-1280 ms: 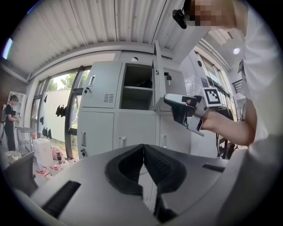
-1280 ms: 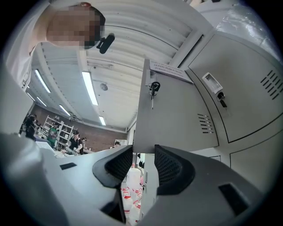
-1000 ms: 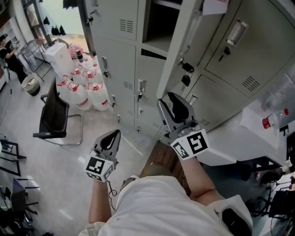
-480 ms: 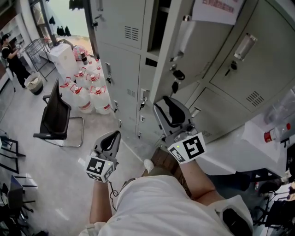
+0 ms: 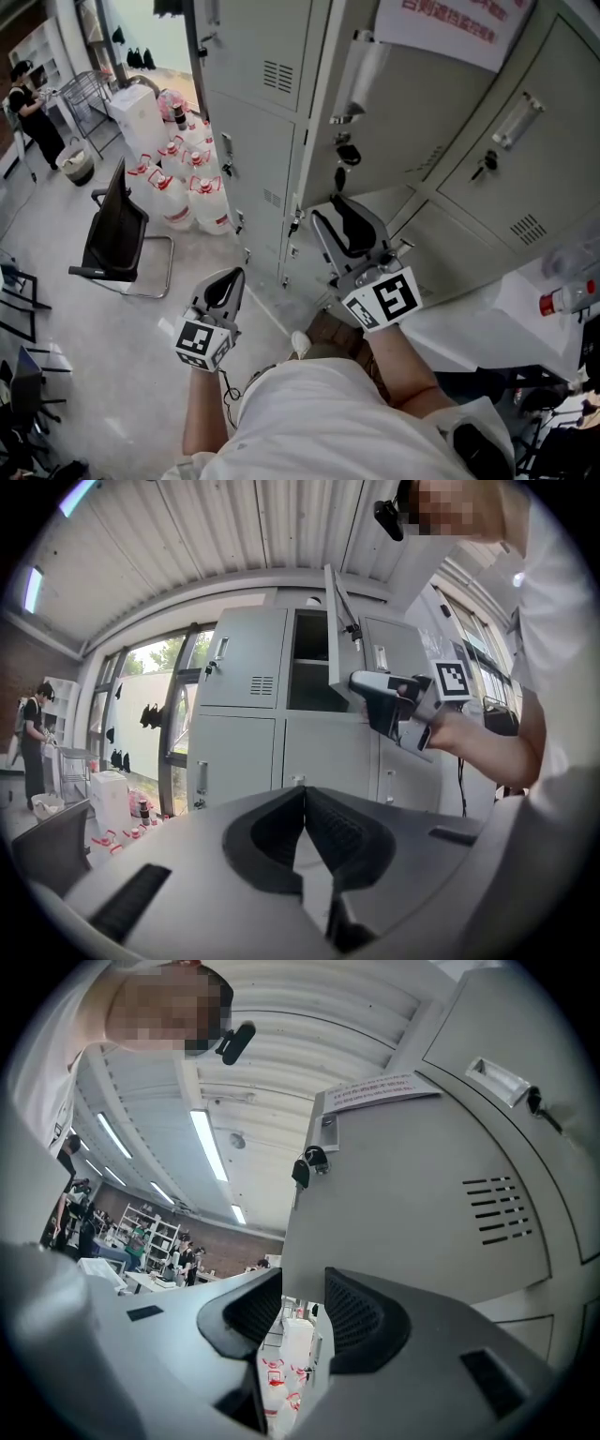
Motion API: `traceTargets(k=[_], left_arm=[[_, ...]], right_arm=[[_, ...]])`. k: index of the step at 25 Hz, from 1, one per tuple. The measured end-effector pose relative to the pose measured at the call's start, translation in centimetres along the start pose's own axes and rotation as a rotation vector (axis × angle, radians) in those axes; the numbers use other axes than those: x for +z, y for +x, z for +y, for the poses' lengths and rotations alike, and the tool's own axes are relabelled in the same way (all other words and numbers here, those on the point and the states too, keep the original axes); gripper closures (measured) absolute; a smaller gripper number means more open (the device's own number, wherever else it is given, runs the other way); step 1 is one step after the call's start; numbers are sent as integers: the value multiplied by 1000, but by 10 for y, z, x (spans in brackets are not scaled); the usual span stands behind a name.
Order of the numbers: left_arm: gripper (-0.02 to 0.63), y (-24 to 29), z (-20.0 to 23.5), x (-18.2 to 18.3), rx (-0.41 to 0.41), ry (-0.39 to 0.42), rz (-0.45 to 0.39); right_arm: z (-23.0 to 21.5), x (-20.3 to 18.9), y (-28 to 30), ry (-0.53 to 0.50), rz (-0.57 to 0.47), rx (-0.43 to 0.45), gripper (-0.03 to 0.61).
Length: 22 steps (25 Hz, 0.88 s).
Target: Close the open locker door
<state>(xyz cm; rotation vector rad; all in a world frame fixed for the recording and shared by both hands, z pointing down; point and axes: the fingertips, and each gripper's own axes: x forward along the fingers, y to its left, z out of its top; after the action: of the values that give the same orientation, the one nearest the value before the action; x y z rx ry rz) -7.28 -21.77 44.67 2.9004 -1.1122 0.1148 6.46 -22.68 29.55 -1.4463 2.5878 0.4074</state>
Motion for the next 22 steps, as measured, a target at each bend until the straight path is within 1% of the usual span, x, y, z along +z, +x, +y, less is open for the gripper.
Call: traceTargets(k=[14, 22], left_arm=[[611, 16, 21, -5, 59, -17, 18], [610, 33, 22, -7, 73, -19, 29]], right_arm=[[-33, -4, 30, 5, 2, 22, 449], [-65, -1, 40, 2, -9, 10, 454]])
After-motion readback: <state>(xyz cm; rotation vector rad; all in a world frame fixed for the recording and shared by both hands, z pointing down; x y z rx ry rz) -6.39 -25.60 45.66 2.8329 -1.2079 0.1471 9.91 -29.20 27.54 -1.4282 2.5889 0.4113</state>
